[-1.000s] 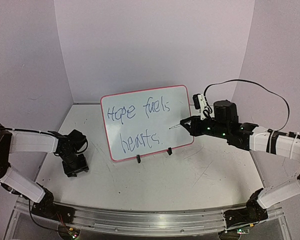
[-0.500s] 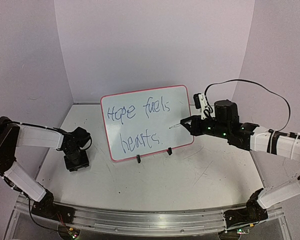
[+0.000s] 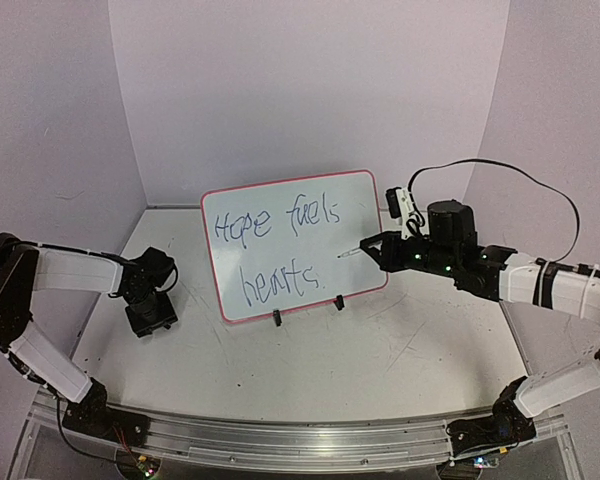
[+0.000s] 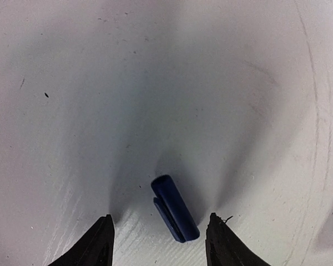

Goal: Write a sentence on the whiteboard
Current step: Pick up the pen cap from the center of the board.

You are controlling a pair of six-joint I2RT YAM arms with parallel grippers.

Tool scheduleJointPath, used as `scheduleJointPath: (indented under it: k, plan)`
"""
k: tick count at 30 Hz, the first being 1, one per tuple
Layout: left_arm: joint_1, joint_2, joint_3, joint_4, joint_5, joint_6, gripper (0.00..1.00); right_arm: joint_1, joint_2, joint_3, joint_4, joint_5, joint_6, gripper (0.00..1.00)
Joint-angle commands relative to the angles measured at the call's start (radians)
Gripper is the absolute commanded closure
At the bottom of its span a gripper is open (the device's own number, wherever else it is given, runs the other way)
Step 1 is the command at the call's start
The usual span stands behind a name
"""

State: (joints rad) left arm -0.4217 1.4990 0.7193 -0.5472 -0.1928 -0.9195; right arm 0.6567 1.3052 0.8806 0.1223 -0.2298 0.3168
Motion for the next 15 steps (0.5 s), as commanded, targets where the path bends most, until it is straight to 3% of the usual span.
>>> scheduleJointPath:
  k: [1,7,15]
  plan:
    - [0.027,0.027,0.034,0.038,0.004,-0.044,0.45,-0.005,0.001,-0.012,0.057,-0.013,0.012,1.0]
    - [0.025,0.078,0.032,0.076,0.054,-0.056,0.56,-0.005,-0.007,-0.012,0.059,-0.01,0.012,1.0]
    - [0.023,0.012,-0.015,0.12,0.039,-0.014,0.76,-0.005,0.002,-0.006,0.06,-0.015,0.004,1.0]
